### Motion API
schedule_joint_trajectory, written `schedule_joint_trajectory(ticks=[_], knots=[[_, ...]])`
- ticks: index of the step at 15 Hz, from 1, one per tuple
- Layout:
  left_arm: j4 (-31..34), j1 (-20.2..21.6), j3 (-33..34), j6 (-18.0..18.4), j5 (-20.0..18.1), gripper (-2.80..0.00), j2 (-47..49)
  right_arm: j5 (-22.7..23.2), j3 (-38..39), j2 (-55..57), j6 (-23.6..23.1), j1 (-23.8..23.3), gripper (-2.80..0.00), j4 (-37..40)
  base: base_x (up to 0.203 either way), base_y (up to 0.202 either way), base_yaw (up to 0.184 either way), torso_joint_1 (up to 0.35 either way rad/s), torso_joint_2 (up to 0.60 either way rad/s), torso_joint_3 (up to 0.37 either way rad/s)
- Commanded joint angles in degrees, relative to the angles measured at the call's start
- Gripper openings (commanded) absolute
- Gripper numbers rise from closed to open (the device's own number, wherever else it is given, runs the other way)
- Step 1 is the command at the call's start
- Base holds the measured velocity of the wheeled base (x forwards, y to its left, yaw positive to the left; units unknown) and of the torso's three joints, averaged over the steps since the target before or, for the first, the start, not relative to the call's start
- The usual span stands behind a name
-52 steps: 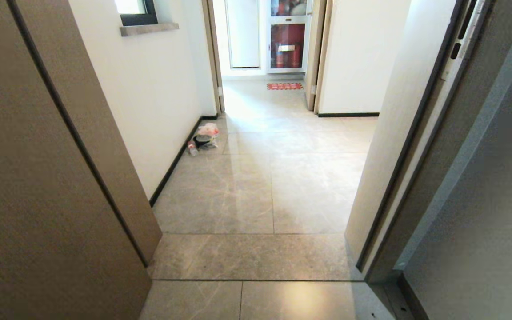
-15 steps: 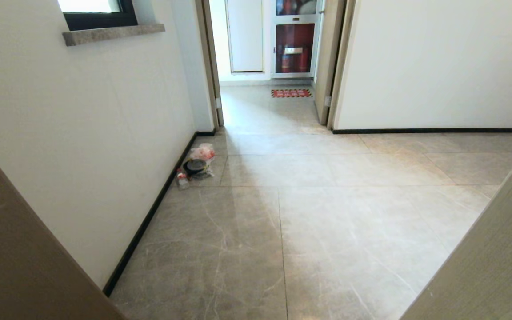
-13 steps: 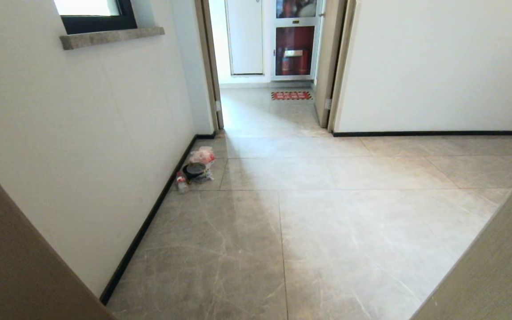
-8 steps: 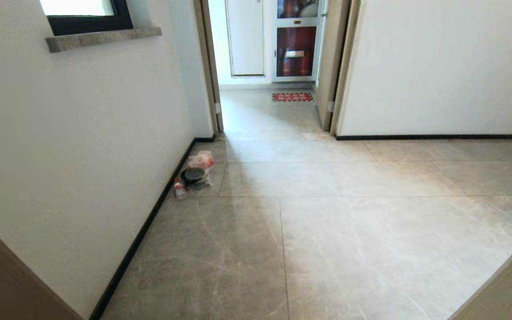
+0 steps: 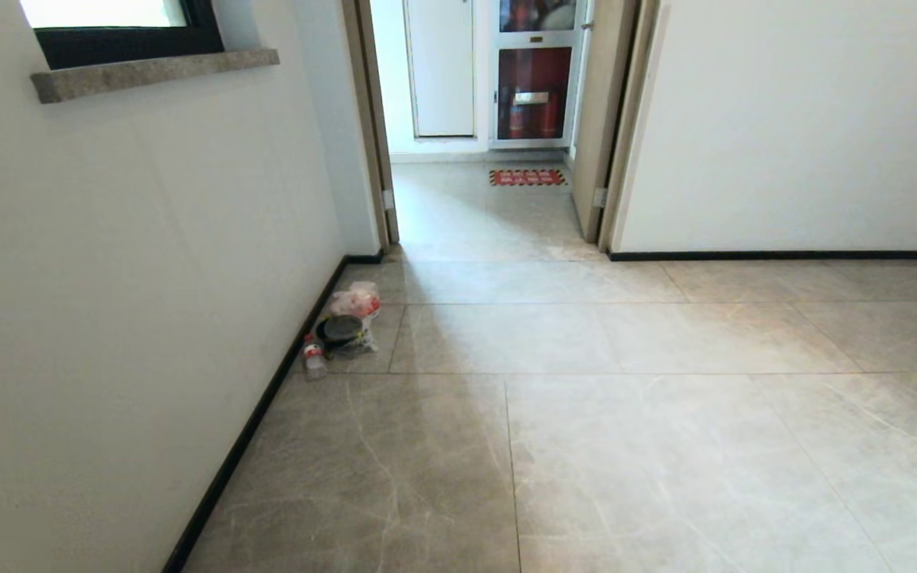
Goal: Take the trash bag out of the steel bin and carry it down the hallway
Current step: Put the trash bag at the door
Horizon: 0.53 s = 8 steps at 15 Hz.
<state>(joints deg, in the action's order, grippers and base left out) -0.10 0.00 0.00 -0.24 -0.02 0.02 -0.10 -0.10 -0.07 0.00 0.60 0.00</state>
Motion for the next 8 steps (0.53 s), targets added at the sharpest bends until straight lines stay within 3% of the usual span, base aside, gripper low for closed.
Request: schedule_joint_trajectory(ticks=[1,8], knots=[[0.0,0.0,0.0,0.0,0.0,-2.8,0.1,0.0,0.0,-2.2,0.0,0.0,-2.8,0.0,0.189,0.0,-0.001,0.003,0.0,0.002],[0.0,0.0,0.0,0.0,0.0,-2.8,0.1,0.0,0.0,-2.2,0.0,0.0,-2.8,0.0,0.195,0.0,0.0,0.001,0.0,0.001]])
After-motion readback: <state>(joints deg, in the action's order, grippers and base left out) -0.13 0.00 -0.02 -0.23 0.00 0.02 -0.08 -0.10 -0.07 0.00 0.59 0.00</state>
